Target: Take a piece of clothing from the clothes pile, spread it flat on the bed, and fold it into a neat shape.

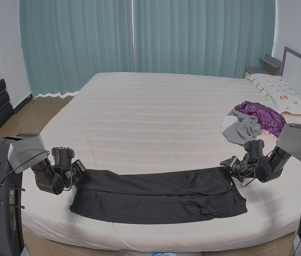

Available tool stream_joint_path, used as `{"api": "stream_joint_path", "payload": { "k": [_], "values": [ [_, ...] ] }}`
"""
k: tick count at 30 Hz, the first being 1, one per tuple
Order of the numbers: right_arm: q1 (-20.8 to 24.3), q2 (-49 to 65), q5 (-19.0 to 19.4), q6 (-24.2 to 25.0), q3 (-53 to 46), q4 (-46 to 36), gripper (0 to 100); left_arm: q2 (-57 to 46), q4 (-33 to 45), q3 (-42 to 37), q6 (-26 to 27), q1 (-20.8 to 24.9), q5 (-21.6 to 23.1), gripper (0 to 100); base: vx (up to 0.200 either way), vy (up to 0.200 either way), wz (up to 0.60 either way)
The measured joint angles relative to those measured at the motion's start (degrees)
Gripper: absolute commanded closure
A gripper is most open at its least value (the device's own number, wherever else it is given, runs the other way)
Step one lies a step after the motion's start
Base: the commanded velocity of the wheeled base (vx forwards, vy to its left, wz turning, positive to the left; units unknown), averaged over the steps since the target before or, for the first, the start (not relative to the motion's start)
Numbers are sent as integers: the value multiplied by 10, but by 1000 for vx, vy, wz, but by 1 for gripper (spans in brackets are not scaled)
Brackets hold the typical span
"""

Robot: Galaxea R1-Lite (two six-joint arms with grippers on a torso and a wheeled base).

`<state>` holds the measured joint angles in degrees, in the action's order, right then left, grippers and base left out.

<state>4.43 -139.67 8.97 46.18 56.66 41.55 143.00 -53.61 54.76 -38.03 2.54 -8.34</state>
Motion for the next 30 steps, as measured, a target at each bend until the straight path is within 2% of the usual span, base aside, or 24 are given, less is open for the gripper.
{"api": "stream_joint_path", "payload": {
  "k": [5, 30],
  "values": [
    [0, -2, -12, -3, 0, -1, 100, 0, 0, -1, 0, 2, 0, 100, 0, 0, 0],
    [-37, -14, -13, -3, 27, 0, 100, 1, 0, -2, -1, 12, 1, 100, 0, 0, 0]
  ]
}}
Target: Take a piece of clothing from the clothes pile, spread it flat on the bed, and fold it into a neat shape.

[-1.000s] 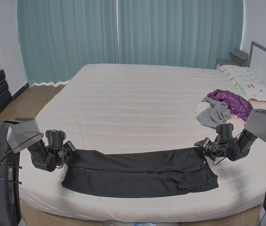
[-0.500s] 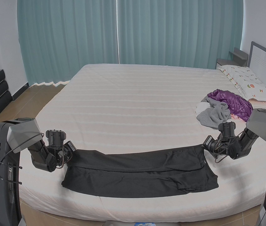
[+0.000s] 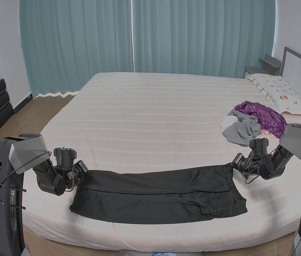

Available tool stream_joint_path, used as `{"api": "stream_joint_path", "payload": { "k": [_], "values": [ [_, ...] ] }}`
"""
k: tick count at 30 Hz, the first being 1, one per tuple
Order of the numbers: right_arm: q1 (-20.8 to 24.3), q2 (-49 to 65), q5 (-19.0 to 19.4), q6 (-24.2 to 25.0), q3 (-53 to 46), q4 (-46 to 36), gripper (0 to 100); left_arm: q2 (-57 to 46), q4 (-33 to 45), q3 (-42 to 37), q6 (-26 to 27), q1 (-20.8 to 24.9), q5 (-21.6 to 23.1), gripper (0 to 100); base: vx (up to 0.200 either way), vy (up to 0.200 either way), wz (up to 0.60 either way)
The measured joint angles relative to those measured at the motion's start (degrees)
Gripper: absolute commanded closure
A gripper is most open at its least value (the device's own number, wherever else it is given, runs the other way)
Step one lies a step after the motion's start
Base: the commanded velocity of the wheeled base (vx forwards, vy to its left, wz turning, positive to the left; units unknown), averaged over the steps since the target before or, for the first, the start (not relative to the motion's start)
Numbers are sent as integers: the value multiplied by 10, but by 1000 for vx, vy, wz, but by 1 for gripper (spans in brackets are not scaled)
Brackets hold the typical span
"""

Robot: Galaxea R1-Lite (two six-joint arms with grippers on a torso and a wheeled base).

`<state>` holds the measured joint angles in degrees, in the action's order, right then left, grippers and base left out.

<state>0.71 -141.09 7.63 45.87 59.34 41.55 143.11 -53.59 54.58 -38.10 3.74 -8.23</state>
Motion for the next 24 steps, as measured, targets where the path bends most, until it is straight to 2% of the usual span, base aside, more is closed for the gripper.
{"api": "stream_joint_path", "payload": {
  "k": [1, 2, 8, 9, 16, 21, 24],
  "values": [
    [-2, -1, 0, 0, 1, 0, 100, 0, 0, 0, 0, 0, 0, 100, 0, 0, 0],
    [-3, -1, 0, 0, 2, 0, 0, 0, 0, 0, 0, 0, 0, 100, 0, 0, 0],
    [-7, -3, 0, 0, 5, 0, 0, 0, 0, 0, 0, 2, 0, 100, 0, 0, 0],
    [-7, -3, 1, 0, 4, 0, 0, 0, 0, 0, 0, 2, 0, 0, 0, 0, 0],
    [-8, 16, 10, 8, -21, 5, 0, 0, 0, -1, -5, 4, 0, 0, 0, 0, 0],
    [-8, 53, 35, 9, -82, 11, 0, -9, 0, -11, -25, 1, 3, 0, 0, 0, 0],
    [-8, 77, 53, 7, -124, 24, 0, -31, -10, -43, -33, -7, 21, 0, 0, 0, 0]
  ]
}}
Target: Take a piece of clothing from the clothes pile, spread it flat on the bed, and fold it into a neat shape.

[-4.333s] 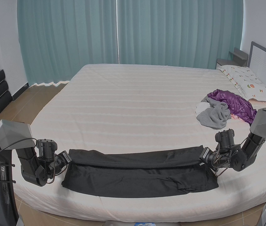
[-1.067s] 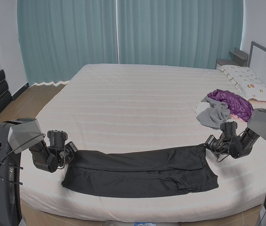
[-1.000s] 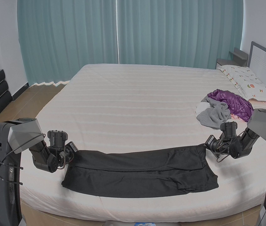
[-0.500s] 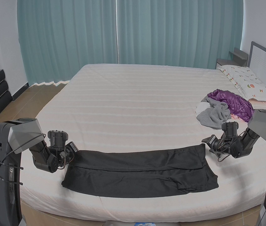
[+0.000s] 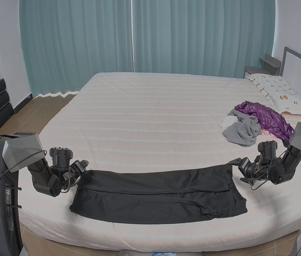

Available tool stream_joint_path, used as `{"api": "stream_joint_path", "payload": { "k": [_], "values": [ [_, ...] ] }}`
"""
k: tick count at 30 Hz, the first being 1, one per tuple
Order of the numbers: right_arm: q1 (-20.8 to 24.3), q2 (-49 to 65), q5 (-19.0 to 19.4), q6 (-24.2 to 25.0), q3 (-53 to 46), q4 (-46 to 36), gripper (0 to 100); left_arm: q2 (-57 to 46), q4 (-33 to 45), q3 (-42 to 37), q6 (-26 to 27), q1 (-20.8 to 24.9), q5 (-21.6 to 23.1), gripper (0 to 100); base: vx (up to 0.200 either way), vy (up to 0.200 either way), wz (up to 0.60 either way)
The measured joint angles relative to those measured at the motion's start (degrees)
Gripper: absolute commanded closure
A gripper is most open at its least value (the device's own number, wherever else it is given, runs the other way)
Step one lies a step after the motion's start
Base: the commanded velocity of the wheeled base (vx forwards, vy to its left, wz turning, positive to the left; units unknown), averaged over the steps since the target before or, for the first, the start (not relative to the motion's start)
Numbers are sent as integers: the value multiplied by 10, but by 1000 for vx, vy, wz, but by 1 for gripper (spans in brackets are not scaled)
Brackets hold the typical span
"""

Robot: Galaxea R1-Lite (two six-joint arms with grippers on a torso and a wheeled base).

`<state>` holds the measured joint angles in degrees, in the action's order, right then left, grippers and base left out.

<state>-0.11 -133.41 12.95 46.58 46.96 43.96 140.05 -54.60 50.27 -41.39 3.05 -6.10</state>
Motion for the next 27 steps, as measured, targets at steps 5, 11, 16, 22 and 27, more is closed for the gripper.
{"api": "stream_joint_path", "payload": {
  "k": [5, 11, 16, 22, 27],
  "values": [
    [-3, 33, 40, -36, -79, 31, 0, -46, -23, -84, -1, -9, 53, 0, 0, 0, 0],
    [-10, 55, 68, -89, -137, 50, 0, -87, -39, -166, 62, -13, 123, 0, 0, 0, 0],
    [-11, 59, 82, -97, -148, 54, 0, -101, -43, -204, 108, -10, 172, 0, 0, 0, 0],
    [-10, 58, 85, -102, -151, 55, 0, -106, -44, -212, 111, 14, 183, 0, 0, 0, 0],
    [-7, 58, 86, -102, -152, 55, 0, -105, -44, -207, 119, 32, 180, 0, 0, 0, 0]
  ]
}}
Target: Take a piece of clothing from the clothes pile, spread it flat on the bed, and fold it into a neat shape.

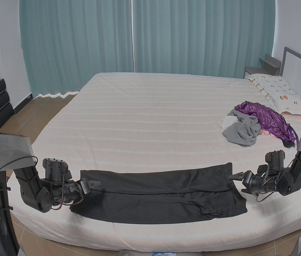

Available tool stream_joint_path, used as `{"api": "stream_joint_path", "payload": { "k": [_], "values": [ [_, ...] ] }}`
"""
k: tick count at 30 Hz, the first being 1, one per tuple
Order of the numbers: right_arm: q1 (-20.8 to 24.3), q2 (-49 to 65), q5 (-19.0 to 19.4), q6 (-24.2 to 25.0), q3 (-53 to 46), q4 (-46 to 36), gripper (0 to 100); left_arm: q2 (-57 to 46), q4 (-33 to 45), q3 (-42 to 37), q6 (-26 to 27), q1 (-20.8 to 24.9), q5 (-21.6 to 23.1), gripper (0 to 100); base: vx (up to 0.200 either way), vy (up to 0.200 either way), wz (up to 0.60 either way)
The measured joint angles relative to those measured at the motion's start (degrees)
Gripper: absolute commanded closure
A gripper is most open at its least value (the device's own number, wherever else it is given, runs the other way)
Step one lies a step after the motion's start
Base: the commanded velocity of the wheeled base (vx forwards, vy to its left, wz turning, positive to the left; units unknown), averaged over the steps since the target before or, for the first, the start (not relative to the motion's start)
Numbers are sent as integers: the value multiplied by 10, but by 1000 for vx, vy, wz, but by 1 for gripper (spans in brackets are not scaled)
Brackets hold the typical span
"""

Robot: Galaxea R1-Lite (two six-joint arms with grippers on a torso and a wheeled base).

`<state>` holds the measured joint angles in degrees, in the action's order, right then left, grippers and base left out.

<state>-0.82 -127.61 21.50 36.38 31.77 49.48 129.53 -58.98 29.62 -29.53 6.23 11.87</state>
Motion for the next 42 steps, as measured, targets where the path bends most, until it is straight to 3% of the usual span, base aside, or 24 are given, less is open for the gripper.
{"api": "stream_joint_path", "payload": {
  "k": [4, 14, 15, 30, 42],
  "values": [
    [1, 0, 0, 0, -1, 0, 0, 5, 0, 1, 37, 2, -5, 0, 0, 0, 0],
    [2, 0, 1, -8, -4, 0, 0, 27, -11, 7, 45, 0, -40, 0, 0, 0, 0],
    [2, 0, 1, -10, -4, 0, 0, 29, -11, 8, 46, 0, -40, 100, 0, 0, 0],
    [4, -1, 25, -61, -12, 1, 0, 41, -13, 9, 45, -30, -71, 100, 0, 0, 0],
    [4, -14, 54, -143, -24, 1, 0, 40, -13, 8, 45, -32, -72, 100, 0, 0, 0]
  ]
}}
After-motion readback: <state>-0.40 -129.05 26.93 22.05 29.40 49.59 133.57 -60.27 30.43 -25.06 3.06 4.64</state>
